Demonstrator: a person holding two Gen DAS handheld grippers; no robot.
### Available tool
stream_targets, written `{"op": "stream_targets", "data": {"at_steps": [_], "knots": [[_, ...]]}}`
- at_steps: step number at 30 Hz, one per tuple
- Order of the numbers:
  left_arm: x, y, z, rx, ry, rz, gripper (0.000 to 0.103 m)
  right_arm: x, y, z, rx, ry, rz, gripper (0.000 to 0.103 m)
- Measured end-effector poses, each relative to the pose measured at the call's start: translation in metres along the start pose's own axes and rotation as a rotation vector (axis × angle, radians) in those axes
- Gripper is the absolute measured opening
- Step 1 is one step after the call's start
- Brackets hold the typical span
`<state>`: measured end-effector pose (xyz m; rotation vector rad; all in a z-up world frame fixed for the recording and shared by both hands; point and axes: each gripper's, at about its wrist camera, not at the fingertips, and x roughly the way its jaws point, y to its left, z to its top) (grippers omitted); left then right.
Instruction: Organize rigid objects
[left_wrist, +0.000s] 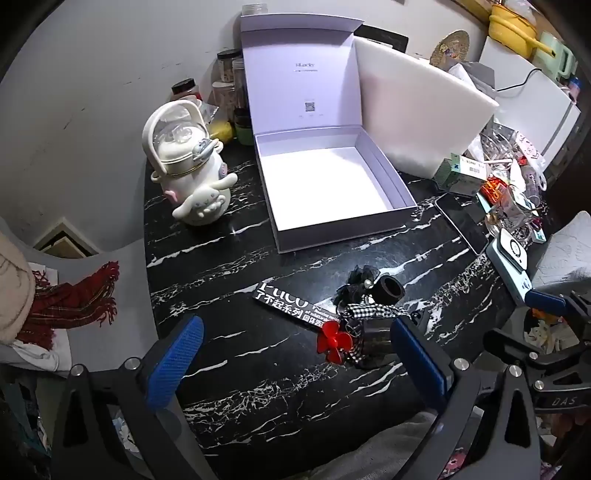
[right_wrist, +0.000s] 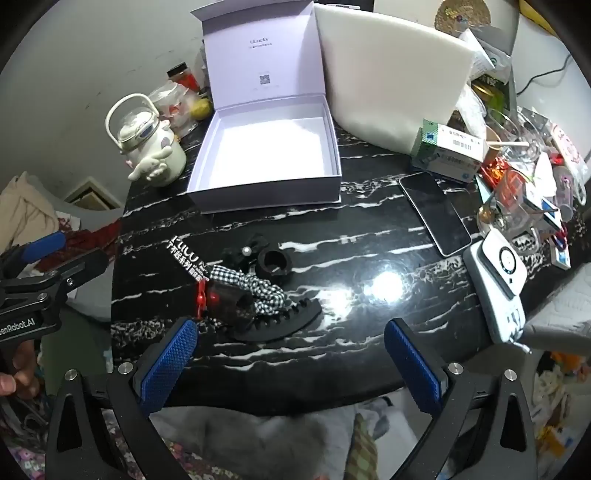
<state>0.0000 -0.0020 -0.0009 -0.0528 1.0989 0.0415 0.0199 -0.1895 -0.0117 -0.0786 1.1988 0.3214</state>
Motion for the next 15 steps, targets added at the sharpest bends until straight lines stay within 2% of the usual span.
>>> {"op": "stream_targets", "data": {"at_steps": [1,15], "knots": [[-0.0060,0.0046,-0.0024,-0.007,-0.020,-0.028,0.103,-0.0004,0.0003,-0.0001,-0.001,-0.001,-0.002,0.103],[-0.0092,0.0006,-0.0053,-0.005,-0.001,-0.033,0.103,-0.0062,0.0049,-0.0023,-0.015,-0.013,0.000,0.103]]}}
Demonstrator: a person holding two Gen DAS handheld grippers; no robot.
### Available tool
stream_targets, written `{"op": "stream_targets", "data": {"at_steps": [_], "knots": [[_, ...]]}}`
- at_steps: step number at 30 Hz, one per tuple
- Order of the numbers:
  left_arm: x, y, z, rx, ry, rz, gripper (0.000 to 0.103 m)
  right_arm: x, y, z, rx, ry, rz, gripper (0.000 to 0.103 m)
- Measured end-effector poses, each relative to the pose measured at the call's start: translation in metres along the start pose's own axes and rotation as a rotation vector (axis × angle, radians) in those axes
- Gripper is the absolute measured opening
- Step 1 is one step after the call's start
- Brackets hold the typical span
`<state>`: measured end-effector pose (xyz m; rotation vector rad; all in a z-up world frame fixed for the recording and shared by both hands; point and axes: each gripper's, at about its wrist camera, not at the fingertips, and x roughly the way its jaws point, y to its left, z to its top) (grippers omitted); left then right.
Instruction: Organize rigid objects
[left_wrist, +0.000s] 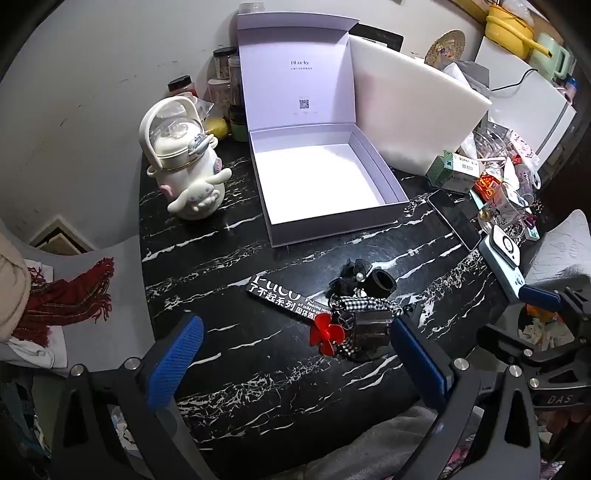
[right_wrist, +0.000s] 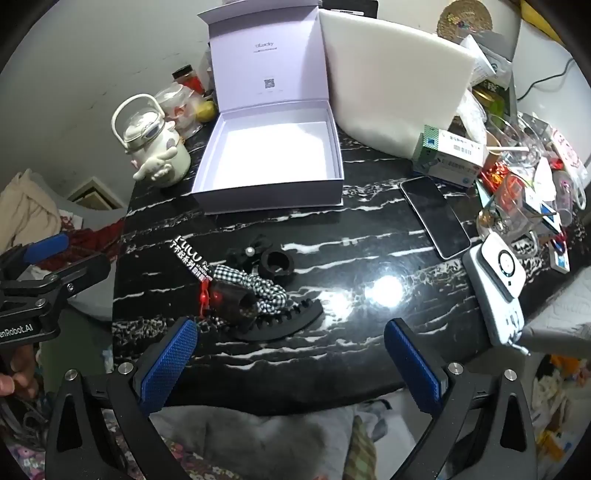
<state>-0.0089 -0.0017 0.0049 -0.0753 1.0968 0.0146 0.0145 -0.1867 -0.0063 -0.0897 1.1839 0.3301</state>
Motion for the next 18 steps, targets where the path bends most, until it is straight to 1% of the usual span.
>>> {"op": "stream_targets", "data": {"at_steps": [18], "knots": [[-0.0036,0.0015,-0.0011,-0.004,-0.003,-0.010,0.103,0.0020,0.0039,-0.0033,-0.018,0.003,0.017,0.103]]}}
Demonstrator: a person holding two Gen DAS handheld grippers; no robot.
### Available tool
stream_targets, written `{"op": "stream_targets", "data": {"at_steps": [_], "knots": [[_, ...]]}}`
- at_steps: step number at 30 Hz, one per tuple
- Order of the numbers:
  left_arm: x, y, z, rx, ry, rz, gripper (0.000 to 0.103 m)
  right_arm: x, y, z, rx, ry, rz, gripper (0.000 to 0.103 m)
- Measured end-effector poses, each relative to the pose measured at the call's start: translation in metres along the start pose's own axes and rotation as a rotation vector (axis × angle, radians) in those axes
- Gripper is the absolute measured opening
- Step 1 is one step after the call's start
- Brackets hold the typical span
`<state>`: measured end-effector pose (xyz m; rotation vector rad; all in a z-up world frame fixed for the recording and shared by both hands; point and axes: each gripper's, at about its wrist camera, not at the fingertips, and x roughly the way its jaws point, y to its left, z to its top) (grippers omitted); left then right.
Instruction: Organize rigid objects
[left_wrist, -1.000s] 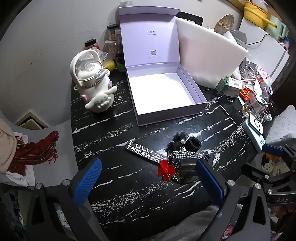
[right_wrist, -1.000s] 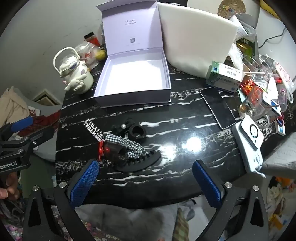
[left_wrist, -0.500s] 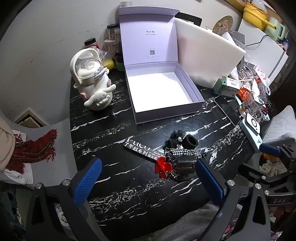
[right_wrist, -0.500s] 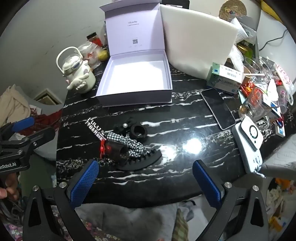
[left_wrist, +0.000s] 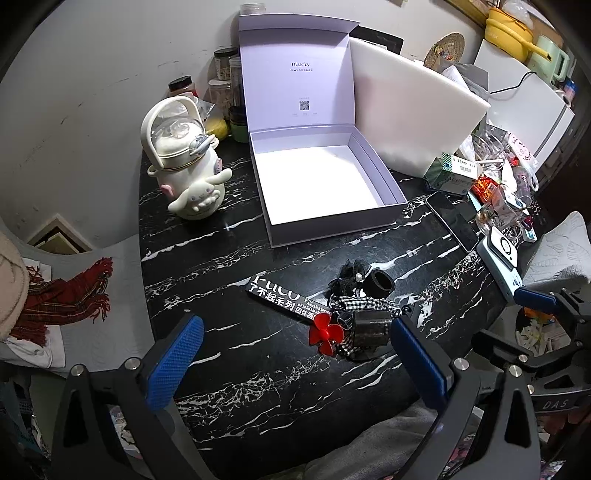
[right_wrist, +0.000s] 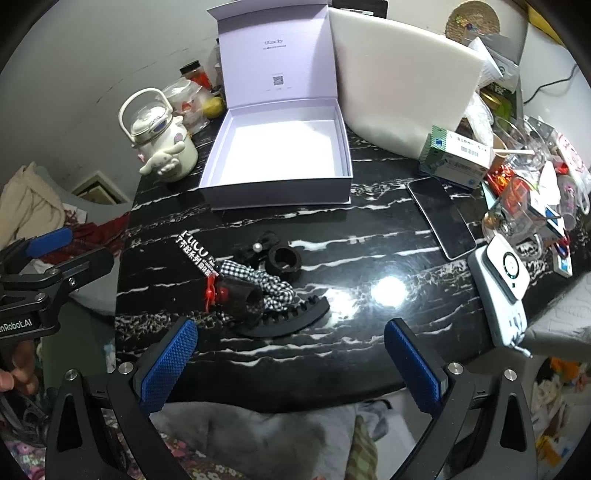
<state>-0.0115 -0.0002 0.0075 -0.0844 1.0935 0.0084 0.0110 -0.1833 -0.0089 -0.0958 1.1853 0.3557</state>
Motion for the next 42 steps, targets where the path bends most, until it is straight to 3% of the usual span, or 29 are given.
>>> {"op": "stream_targets", "data": {"at_steps": [42], "knots": [[0.0041,-0.0010,-0.0028,0.014,0.018,-0.015,0.103,0.0021,0.0041,-0.0006,-0.018,0.018,0.007,0.103]]}}
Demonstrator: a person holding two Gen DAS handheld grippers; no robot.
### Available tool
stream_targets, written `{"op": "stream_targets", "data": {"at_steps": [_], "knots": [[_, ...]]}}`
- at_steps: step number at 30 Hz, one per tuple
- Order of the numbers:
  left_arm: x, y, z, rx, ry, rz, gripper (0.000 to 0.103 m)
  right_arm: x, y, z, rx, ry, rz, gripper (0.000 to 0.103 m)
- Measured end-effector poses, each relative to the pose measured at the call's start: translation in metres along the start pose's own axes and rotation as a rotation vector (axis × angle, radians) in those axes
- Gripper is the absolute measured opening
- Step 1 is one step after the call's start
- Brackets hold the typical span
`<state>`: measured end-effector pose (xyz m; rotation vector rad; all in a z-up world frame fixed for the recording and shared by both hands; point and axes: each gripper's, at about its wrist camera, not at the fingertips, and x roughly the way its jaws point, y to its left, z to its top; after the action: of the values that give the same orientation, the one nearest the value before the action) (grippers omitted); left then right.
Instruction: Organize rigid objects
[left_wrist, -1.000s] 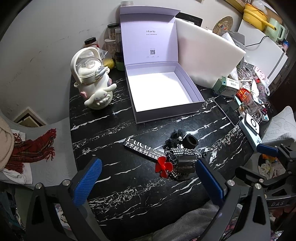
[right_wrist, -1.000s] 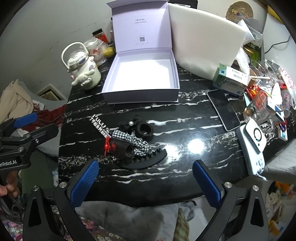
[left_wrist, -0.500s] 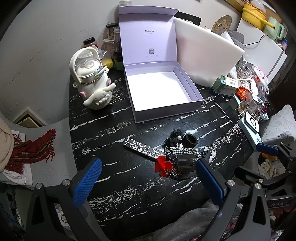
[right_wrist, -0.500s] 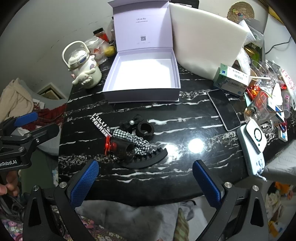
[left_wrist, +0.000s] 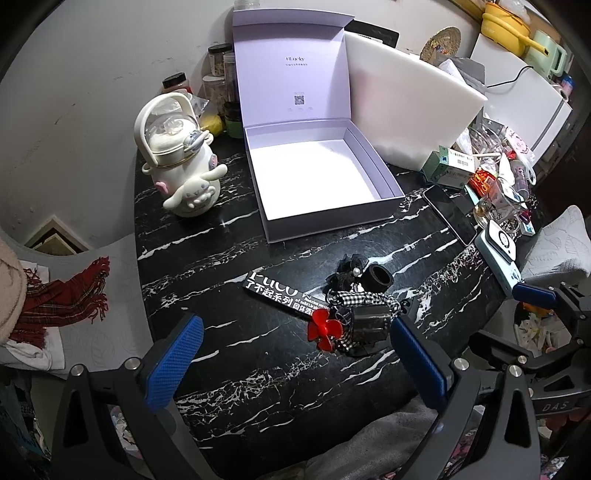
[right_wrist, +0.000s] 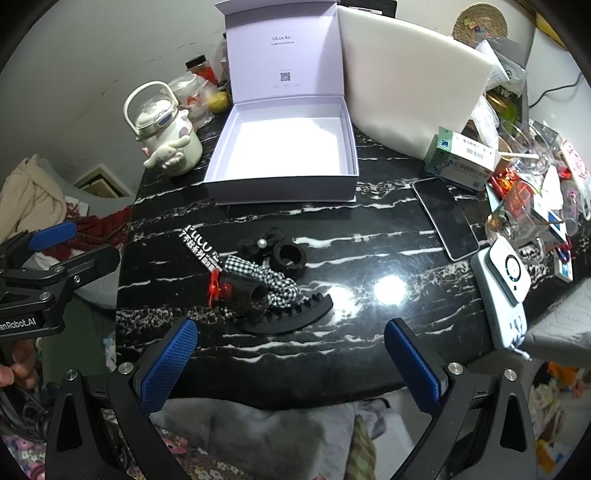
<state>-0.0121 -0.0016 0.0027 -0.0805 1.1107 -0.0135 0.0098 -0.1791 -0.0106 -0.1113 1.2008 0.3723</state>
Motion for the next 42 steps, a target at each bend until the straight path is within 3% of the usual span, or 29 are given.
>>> {"op": "stream_targets", "data": {"at_steps": [17,33,42], "knots": [[0.015,0.010,-0.006,-0.071,0.045,-0.034,0.103,0.010,-0.008,-0.006,0.023,0.059,0.032,0.103],[0.068,0.012,-0.015,-0.083,0.124,-0.005,0.103,0.049,-0.010,-0.013,-0.020,0.072,0.103,0.103],[0.088,0.016,-0.034,-0.061,0.149,0.060,0.103,0.075,0.013,-0.007,-0.131,0.027,0.180,0.085]]}}
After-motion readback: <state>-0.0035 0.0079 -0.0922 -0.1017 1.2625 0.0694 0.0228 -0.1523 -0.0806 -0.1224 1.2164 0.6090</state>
